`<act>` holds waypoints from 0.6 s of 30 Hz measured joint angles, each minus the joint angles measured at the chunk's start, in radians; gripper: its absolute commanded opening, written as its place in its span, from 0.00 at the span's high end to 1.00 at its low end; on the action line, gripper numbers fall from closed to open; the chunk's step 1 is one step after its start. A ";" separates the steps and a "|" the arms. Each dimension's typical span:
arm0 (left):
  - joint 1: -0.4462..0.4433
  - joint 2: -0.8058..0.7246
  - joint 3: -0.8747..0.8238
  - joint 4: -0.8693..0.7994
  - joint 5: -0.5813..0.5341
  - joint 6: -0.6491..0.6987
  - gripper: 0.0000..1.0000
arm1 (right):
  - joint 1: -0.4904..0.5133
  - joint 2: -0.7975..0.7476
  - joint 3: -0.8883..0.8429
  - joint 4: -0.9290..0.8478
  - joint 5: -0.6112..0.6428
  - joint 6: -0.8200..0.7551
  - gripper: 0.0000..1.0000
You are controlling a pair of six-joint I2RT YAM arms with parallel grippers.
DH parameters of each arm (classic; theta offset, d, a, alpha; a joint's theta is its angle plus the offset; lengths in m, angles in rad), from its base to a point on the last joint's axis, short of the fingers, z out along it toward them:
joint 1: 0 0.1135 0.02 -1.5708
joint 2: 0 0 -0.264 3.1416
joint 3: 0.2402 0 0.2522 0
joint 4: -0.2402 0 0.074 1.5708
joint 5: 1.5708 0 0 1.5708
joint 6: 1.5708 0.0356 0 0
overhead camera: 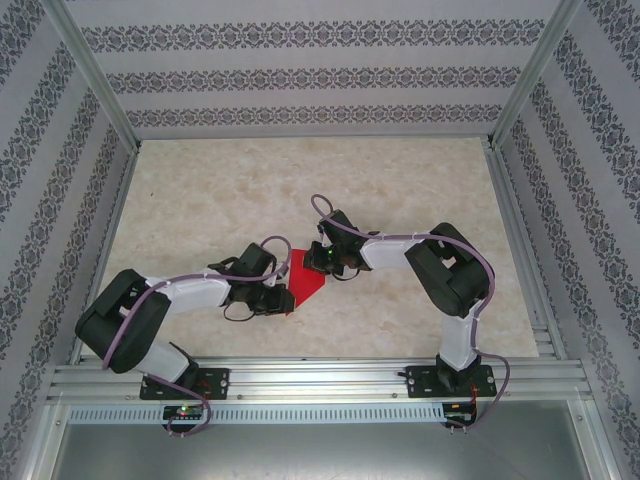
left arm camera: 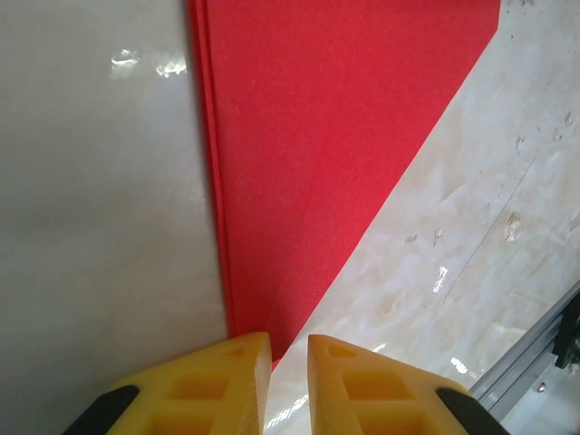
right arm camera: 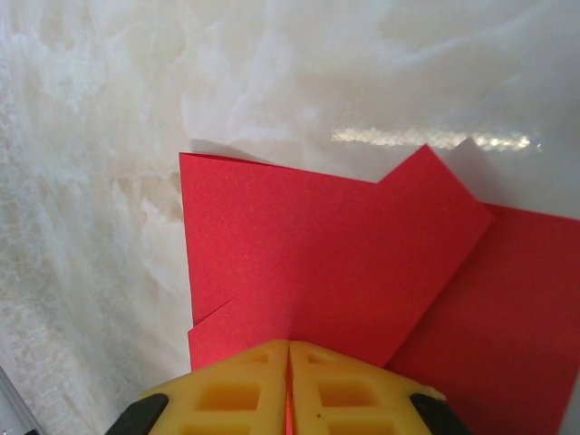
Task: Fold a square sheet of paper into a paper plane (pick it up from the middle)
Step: Fourth fold the wing at the center of the table.
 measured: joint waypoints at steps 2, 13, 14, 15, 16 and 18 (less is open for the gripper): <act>0.000 -0.044 -0.031 -0.018 -0.014 0.006 0.77 | 0.000 0.000 0.000 0.000 0.000 0.000 0.90; 0.000 -0.318 -0.079 -0.192 -0.089 -0.008 0.70 | 0.000 -0.006 -0.002 0.006 0.000 -0.002 0.85; 0.000 -0.338 -0.062 -0.217 -0.125 -0.011 0.68 | 0.000 -0.012 -0.002 -0.002 0.004 -0.003 0.82; 0.000 -0.344 -0.040 -0.243 -0.158 -0.013 0.67 | 0.000 -0.022 -0.002 -0.017 0.014 -0.005 0.80; 0.000 -0.344 -0.020 -0.259 -0.188 -0.016 0.66 | -0.001 -0.033 -0.002 -0.034 0.022 -0.005 0.78; 0.000 -0.331 0.029 -0.286 -0.250 -0.019 0.66 | -0.001 -0.075 -0.002 -0.089 0.049 -0.010 0.69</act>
